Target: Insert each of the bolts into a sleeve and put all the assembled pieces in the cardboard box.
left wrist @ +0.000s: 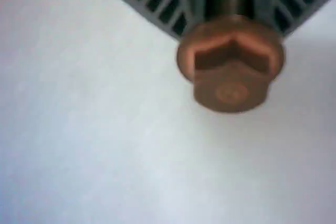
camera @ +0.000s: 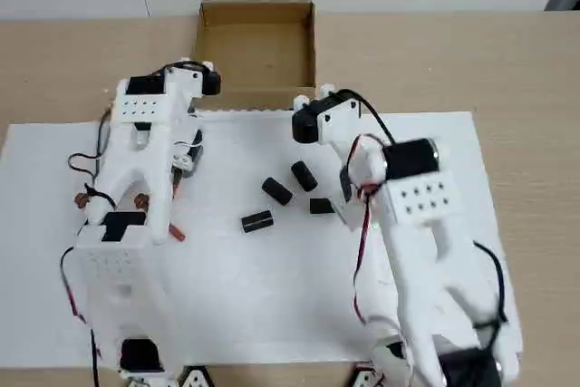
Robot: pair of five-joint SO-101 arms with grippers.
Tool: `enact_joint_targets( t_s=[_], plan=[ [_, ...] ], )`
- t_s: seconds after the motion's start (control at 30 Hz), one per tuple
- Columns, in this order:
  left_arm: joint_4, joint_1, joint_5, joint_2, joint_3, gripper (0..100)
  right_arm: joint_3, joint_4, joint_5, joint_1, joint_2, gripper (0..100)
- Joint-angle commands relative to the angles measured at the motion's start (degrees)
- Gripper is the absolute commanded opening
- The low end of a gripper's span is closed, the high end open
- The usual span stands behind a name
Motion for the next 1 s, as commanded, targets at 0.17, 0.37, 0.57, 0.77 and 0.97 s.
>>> enact_joint_targets(
  t_s=[0.17, 0.37, 0.57, 0.77, 0.97],
  plan=[
    [8.79, 0.44, 0.00, -15.38, -2.77, 0, 3.96, 3.47, -4.48, 0.84, -16.57, 0.4],
    [8.88, -0.88, 0.00, -26.73, 1.36, 0, 4.04, 1.71, -4.75, 8.57, -25.63, 0.4],
    [7.74, 3.16, 2.90, -44.40, 12.35, 0, 4.13, 1.54, -6.59, 15.25, -32.13, 0.4],
    [-6.33, 4.40, 7.91, -61.19, 32.13, 0, 6.77, -0.48, -17.58, 15.52, -34.59, 0.3],
    [-19.16, 4.40, 11.34, -76.31, 50.51, 0, 16.18, -8.31, -20.31, 15.52, -37.76, 0.3]
  ],
)
